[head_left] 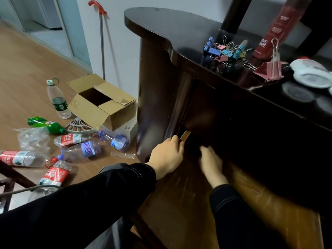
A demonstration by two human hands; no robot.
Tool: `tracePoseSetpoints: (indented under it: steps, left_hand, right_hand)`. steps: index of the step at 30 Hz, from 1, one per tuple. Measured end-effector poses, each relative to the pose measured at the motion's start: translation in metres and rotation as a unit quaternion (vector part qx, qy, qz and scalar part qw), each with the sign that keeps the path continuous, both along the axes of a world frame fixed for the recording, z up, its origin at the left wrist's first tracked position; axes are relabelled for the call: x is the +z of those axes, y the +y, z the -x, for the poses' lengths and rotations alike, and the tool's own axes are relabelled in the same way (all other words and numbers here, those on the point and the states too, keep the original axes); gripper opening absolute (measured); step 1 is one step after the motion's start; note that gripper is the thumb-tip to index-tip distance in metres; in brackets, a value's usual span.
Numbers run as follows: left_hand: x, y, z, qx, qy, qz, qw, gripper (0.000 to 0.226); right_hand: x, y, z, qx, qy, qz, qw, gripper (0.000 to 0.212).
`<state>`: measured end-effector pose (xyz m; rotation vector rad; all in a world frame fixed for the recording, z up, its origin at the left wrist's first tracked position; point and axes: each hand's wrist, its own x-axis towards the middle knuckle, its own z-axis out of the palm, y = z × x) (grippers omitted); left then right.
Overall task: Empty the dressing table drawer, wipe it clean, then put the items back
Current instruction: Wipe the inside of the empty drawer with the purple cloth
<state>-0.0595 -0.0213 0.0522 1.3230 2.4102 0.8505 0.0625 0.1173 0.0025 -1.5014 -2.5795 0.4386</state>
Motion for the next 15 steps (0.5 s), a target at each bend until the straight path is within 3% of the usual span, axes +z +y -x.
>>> tracePoseSetpoints:
  steps: [3,5,7,11,15]
  left_hand:
    - [-0.001,0.002,0.0,0.0,0.014,-0.006,1.0,0.027]
    - [0.0,0.002,0.0,-0.001,0.026,-0.006,1.0,0.027]
    - [0.001,0.001,-0.001,-0.002,0.03,-0.005,1.0,0.028]
    - [0.005,-0.002,-0.002,-0.002,0.011,-0.001,1.0,0.032]
    - [0.005,-0.001,-0.001,0.004,-0.014,-0.009,1.0,0.033]
  right_hand:
    - [-0.014,-0.034,-0.009,0.067,0.008,0.033,0.997,0.047]
    - [-0.022,-0.037,-0.016,0.094,-0.019,0.006,0.995,0.054]
    - [-0.018,-0.02,-0.015,0.09,-0.044,-0.019,0.995,0.059]
    - [0.004,-0.001,0.0,0.076,-0.063,-0.032,0.995,0.045]
    - [-0.014,-0.051,-0.003,0.111,-0.1,0.001,0.989,0.049]
